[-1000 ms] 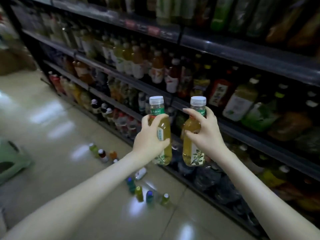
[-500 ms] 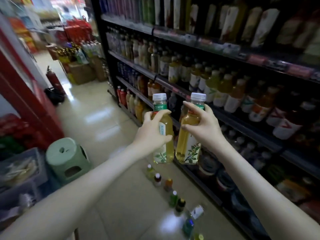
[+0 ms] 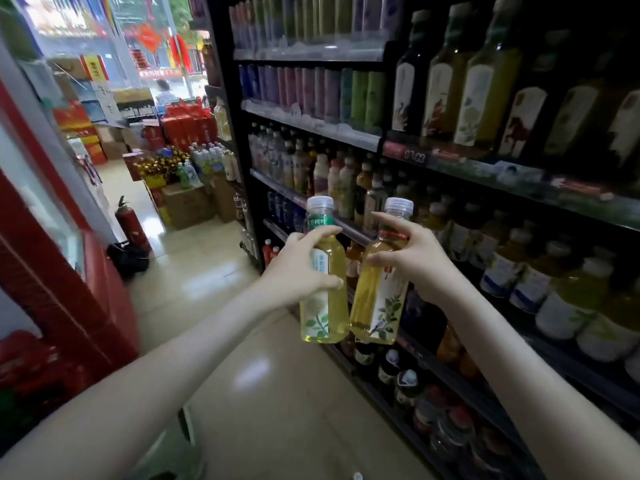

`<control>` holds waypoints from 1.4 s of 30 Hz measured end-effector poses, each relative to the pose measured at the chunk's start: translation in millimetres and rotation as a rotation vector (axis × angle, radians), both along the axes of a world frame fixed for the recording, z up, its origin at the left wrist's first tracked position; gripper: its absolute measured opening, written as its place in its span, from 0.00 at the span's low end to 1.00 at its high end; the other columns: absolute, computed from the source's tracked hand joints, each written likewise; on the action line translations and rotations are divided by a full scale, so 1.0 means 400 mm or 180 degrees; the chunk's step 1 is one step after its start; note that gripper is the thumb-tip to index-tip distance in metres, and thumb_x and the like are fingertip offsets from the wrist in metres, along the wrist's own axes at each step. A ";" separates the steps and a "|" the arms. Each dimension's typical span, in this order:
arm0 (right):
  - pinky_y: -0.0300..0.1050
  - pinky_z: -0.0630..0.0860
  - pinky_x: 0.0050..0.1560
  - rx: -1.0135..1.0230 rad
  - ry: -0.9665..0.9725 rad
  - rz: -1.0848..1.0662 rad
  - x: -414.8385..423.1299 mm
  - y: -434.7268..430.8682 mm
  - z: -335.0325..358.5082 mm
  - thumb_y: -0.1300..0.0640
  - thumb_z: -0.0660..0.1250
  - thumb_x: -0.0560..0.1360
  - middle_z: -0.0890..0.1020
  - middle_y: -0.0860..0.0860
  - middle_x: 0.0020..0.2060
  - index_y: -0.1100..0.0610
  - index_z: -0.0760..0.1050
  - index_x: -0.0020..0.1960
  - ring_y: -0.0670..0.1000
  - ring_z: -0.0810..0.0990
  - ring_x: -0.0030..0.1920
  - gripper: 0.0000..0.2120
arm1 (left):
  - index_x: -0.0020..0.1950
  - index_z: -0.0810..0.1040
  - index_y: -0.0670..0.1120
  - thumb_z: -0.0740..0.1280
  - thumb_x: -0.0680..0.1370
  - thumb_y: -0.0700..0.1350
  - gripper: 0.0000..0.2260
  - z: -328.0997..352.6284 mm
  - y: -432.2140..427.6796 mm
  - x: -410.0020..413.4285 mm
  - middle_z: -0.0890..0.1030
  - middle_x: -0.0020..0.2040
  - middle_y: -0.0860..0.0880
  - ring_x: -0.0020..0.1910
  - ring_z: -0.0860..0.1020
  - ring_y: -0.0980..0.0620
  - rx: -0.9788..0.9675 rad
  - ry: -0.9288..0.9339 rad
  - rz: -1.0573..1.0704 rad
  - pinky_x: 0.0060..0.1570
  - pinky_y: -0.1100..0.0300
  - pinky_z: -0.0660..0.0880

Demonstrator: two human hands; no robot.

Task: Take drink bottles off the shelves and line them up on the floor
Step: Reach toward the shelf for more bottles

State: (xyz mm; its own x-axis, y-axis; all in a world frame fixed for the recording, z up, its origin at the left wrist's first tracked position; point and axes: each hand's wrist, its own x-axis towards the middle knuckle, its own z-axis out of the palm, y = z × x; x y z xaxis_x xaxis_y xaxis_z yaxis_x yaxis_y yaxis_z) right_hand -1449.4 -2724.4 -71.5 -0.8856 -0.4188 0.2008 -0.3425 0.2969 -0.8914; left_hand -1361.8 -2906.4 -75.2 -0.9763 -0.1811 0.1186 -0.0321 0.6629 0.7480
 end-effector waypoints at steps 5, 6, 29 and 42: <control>0.54 0.78 0.57 -0.0129 -0.0009 -0.0202 -0.155 -0.136 0.029 0.60 0.78 0.61 0.79 0.46 0.57 0.33 0.75 0.60 0.49 0.80 0.55 0.33 | 0.70 0.56 0.73 0.76 0.68 0.48 0.42 0.053 -0.156 -0.199 0.67 0.58 0.51 0.48 0.76 0.52 -0.0271 0.0004 -0.0587 0.50 0.57 0.76; 0.54 0.78 0.57 -0.0132 0.0016 -0.0284 -0.180 -0.158 0.028 0.59 0.78 0.61 0.79 0.46 0.58 0.33 0.75 0.60 0.49 0.80 0.55 0.34 | 0.70 0.54 0.75 0.75 0.68 0.48 0.42 0.059 -0.175 -0.238 0.67 0.57 0.51 0.46 0.77 0.50 -0.0366 0.0035 -0.0729 0.48 0.57 0.77; 0.33 0.64 0.57 0.0132 0.0627 -0.2362 -0.411 -0.110 0.190 0.61 0.75 0.69 0.59 0.40 0.58 0.38 0.70 0.67 0.39 0.60 0.58 0.33 | 0.71 0.53 0.72 0.75 0.69 0.48 0.42 0.223 -0.132 -0.816 0.65 0.63 0.54 0.54 0.74 0.57 -0.0056 0.0800 -0.2233 0.44 0.69 0.69; 0.30 0.76 0.50 0.0062 0.0692 -0.3114 -0.389 -0.014 0.212 0.62 0.75 0.68 0.64 0.41 0.61 0.37 0.70 0.66 0.42 0.67 0.62 0.33 | 0.69 0.46 0.76 0.73 0.71 0.53 0.42 0.289 0.058 -0.800 0.60 0.71 0.50 0.48 0.76 0.56 -0.0431 0.1388 -0.2975 0.43 0.65 0.77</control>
State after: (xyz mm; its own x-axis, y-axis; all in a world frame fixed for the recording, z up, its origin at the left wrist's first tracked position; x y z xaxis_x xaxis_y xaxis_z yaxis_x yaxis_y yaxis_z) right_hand -1605.0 -2729.8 13.4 -0.7872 0.4693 0.4002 -0.0949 0.5490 -0.8304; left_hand -1681.7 -2883.1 40.6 -0.5879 0.6668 0.4579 0.7930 0.3635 0.4889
